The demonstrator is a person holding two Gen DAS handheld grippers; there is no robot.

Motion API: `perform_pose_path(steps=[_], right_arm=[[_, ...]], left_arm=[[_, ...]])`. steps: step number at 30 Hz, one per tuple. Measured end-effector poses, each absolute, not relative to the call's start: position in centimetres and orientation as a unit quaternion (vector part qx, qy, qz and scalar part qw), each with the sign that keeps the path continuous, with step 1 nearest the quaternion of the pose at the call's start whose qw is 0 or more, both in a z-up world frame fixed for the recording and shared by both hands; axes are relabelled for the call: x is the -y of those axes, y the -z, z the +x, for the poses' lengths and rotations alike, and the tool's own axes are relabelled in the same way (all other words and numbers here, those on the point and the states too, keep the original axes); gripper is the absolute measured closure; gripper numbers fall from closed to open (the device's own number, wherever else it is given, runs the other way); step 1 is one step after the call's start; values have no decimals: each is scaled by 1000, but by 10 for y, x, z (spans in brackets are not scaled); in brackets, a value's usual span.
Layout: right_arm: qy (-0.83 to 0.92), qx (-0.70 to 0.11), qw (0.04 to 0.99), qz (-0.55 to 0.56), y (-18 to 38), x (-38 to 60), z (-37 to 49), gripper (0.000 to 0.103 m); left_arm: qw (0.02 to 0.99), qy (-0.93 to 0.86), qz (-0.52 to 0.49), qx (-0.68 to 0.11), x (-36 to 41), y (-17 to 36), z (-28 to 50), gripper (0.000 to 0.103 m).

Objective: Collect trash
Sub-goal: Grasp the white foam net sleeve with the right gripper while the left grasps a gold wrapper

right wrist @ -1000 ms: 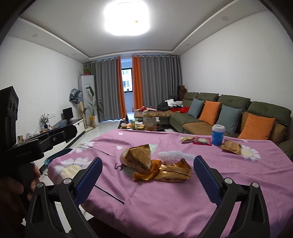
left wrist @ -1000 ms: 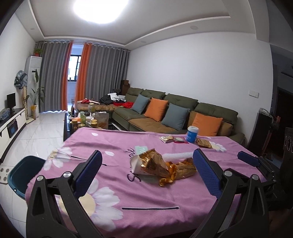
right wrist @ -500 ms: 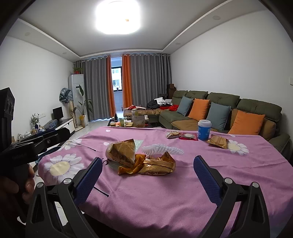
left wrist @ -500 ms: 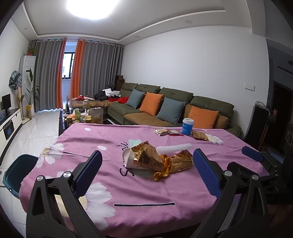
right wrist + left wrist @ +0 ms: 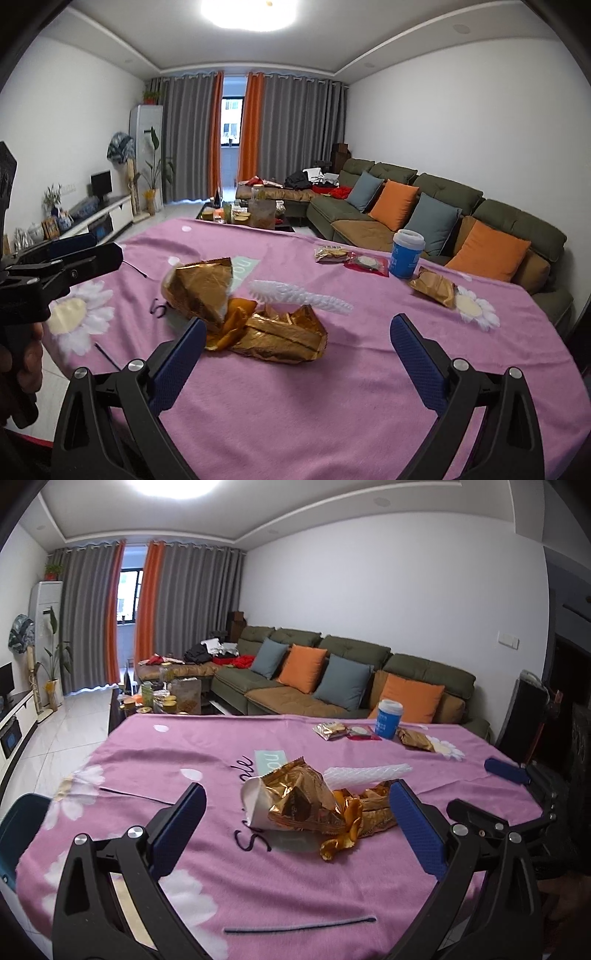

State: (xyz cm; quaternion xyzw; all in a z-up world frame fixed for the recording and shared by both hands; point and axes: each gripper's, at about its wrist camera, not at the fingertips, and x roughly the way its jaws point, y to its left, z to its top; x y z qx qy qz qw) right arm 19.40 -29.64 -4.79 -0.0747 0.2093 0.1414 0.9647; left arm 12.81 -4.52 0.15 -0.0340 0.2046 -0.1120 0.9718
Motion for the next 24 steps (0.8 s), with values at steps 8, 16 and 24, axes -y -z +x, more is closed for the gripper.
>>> perform_pose_path(steps=[8, 16, 24], right_arm=[[-147, -226, 953, -141, 53, 292, 237, 15], [-172, -242, 933, -205, 60, 281, 263, 30], [-205, -244, 911, -262, 67, 261, 269, 65]], left_arm=[[961, 140, -32, -235, 63, 17, 178, 8], [948, 159, -32, -273, 78, 37, 215, 21], [935, 165, -51, -311, 84, 57, 238, 31]])
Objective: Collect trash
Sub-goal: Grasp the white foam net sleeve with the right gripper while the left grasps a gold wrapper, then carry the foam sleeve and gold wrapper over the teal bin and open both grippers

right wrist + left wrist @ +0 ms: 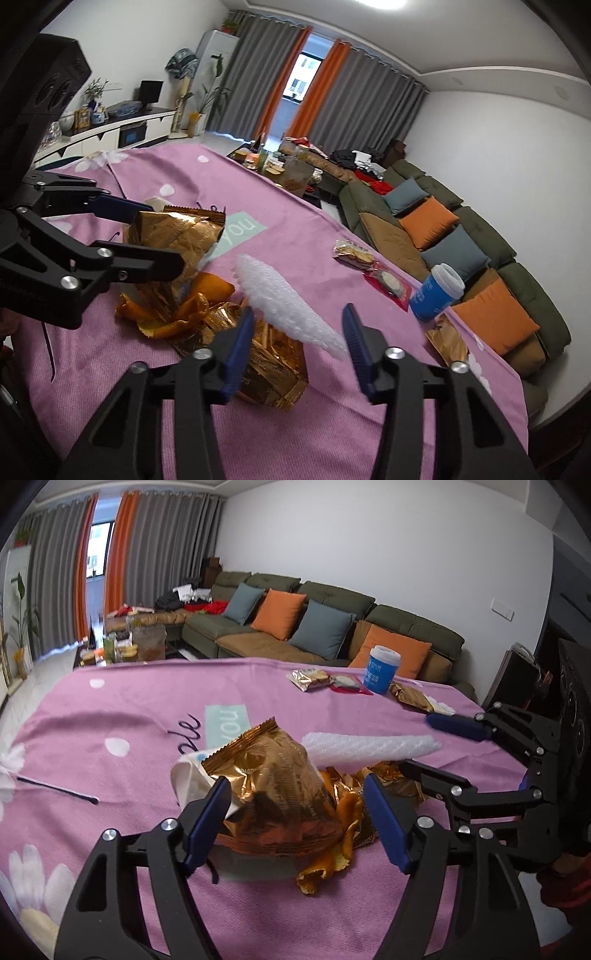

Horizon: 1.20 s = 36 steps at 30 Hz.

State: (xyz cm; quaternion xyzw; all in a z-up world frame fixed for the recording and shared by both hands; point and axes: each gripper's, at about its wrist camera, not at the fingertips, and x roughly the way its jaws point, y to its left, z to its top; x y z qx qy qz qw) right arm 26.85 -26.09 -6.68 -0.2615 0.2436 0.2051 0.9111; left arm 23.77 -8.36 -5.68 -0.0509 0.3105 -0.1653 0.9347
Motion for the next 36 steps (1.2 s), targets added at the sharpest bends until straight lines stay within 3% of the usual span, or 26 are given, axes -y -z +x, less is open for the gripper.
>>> perform_pose_path(steps=[2, 4, 5, 7, 14, 36], right_arm=[[-213, -248, 907, -265, 68, 258, 269, 82], [-217, -250, 907, -260, 68, 258, 270, 88], [-219, -250, 908, -256, 66, 259, 269, 92], [-221, -248, 911, -245, 64, 262, 270, 95], [-217, -234, 921, -224, 53, 268, 267, 96], [-253, -115, 940, -196, -24, 215, 220, 96]], left_arm=[[933, 165, -51, -316, 85, 60, 241, 37], [932, 165, -51, -318, 85, 62, 244, 42], [932, 165, -49, -318, 86, 62, 245, 50], [932, 166, -48, -319, 86, 64, 246, 62], [935, 185, -36, -302, 91, 61, 241, 81], [977, 113, -73, -168, 1, -19, 158, 82]])
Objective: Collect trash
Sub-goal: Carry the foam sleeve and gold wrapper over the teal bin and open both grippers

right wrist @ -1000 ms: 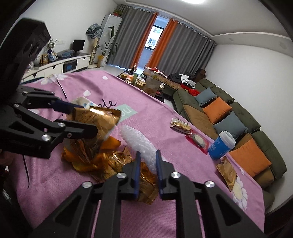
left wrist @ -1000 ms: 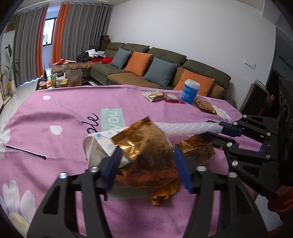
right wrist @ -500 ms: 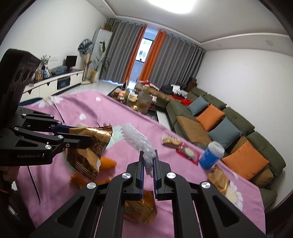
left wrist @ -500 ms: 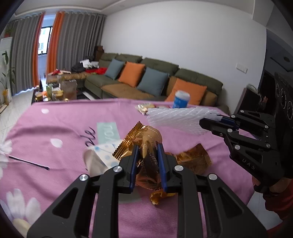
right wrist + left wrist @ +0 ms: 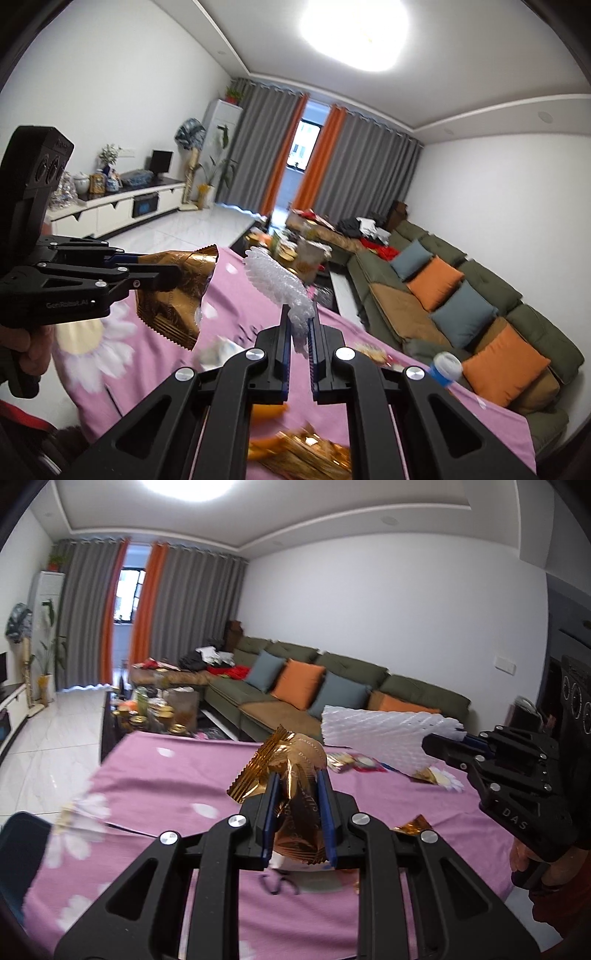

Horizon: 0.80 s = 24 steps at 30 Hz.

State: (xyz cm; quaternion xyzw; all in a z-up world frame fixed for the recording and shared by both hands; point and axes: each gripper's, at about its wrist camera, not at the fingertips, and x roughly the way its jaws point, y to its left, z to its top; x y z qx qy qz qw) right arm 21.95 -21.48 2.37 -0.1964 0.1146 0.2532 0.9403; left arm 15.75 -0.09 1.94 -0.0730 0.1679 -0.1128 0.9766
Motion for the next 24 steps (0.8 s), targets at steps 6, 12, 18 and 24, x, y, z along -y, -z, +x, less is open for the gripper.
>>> perform_pose_path(steps=[6, 12, 18, 24], right_arm=[[-302, -99, 930, -185, -33, 172, 206, 96], [-367, -100, 910, -164, -37, 124, 194, 96], [-421, -105, 887, -158, -36, 80, 186, 96], [-461, -113, 866, -154, -36, 46, 181, 96]], left_arm=[[984, 56, -84, -143, -50, -29, 125, 82], [988, -15, -87, -124, -104, -37, 85, 82], [985, -88, -92, -112, -157, -42, 46, 82], [979, -139, -98, -112, -195, -41, 10, 82]])
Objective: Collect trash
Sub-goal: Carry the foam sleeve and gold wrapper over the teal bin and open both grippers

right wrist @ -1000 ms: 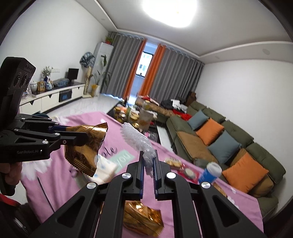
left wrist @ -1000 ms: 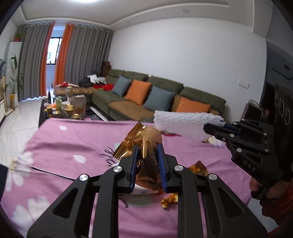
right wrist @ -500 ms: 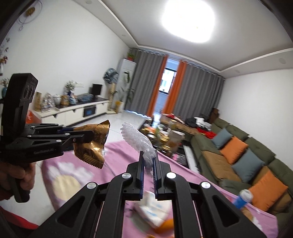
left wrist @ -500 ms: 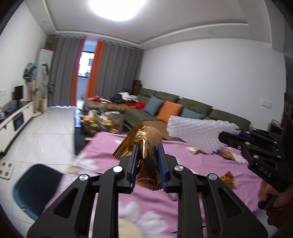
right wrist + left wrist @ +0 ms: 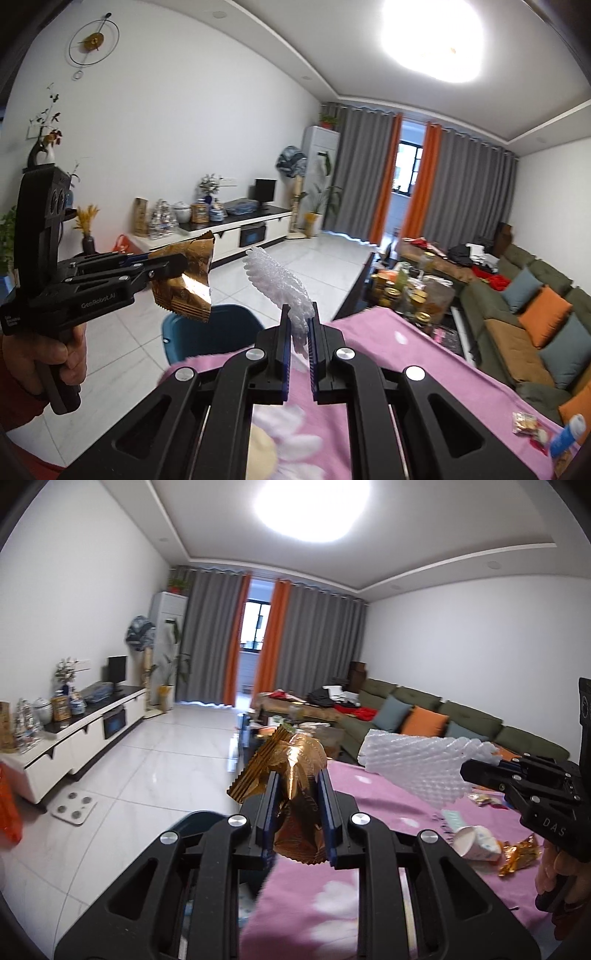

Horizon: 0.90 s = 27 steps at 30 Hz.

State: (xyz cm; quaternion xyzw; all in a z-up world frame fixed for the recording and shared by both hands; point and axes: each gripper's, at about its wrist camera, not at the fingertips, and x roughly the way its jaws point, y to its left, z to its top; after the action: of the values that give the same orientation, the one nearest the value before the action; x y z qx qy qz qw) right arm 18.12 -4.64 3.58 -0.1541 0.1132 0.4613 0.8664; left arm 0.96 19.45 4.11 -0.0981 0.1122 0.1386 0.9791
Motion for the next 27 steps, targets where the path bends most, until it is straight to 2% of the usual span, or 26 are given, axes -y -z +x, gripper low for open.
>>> perform_pose_path(steps=[14, 19, 27], right_arm=[[-524, -175, 823, -129, -25, -39, 209, 96], [-538, -208, 807, -123, -14, -72, 222, 96], [-548, -317, 771, -71, 25, -114, 262, 96]], left_arm=[[965, -193, -125, -123, -246, -34, -60, 82], [960, -195, -147, -141, -265, -20, -47, 82], [945, -198, -186, -181, -287, 13, 3, 82]])
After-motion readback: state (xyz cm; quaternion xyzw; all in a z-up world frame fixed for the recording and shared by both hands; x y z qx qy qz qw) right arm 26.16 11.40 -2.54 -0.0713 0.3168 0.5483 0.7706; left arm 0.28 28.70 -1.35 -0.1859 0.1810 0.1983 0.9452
